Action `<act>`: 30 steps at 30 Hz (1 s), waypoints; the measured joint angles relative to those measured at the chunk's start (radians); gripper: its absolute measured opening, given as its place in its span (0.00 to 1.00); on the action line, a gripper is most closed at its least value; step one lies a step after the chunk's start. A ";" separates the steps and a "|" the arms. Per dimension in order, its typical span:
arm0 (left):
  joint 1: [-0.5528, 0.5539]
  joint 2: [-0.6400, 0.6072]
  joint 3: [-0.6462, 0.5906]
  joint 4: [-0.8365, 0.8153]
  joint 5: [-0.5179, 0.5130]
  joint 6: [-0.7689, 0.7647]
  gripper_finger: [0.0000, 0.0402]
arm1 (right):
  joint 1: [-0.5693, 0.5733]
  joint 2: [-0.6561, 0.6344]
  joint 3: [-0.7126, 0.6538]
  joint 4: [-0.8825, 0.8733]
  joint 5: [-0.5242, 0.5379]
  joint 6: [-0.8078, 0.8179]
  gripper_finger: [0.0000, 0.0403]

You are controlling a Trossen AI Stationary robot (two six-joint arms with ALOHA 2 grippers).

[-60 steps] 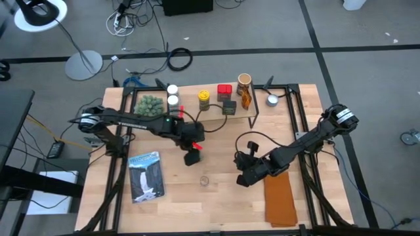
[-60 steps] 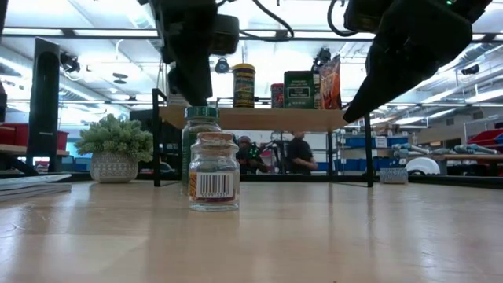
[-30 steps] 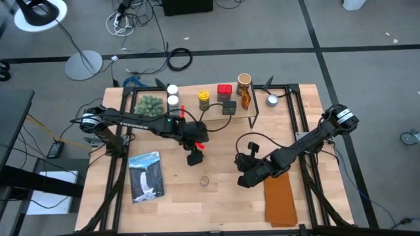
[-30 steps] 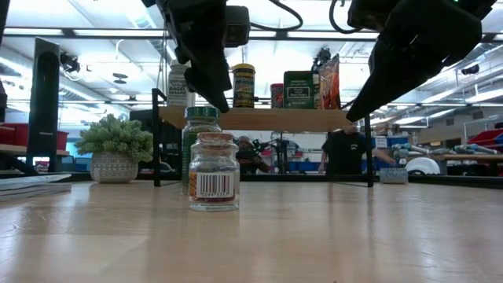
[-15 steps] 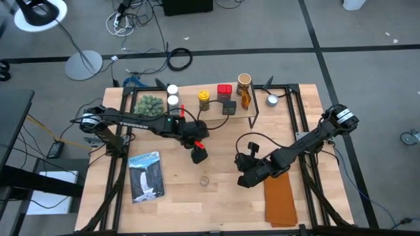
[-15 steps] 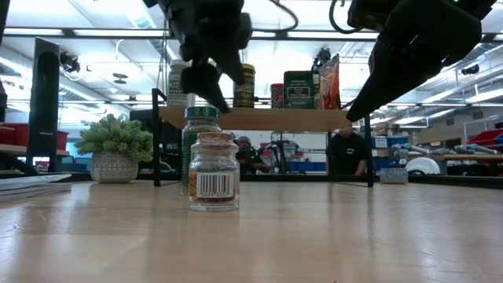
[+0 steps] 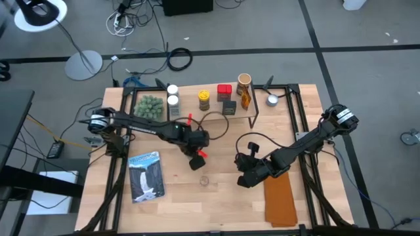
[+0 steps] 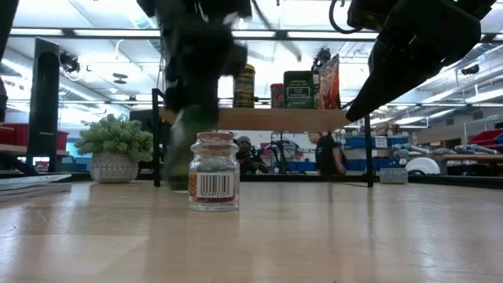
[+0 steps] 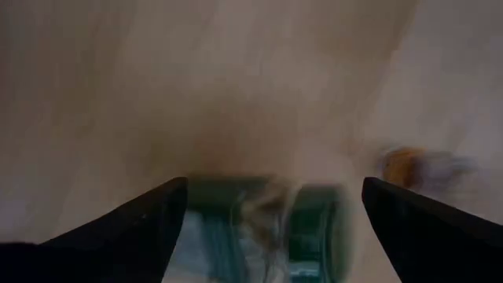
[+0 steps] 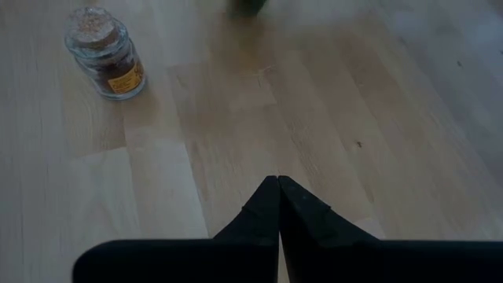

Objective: Shelf spices
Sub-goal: Put the green seasoning bottle on the shelf

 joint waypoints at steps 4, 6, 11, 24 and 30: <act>-0.002 0.015 0.003 0.008 -0.010 0.020 0.96 | 0.000 0.000 0.000 -0.002 0.000 0.000 0.01; -0.003 0.014 0.003 0.004 -0.013 0.021 0.96 | 0.000 0.000 0.000 -0.002 0.000 0.000 0.01; -0.005 0.005 0.030 -0.042 -0.020 0.021 0.96 | 0.000 0.000 0.000 -0.002 0.000 -0.001 0.00; -0.172 -0.023 0.123 -0.187 -0.427 -0.035 0.96 | 0.000 0.000 0.000 -0.002 0.000 -0.008 0.01; -0.281 -0.042 0.123 -0.181 -0.599 -0.109 0.96 | 0.000 0.000 0.000 0.010 0.000 -0.010 0.02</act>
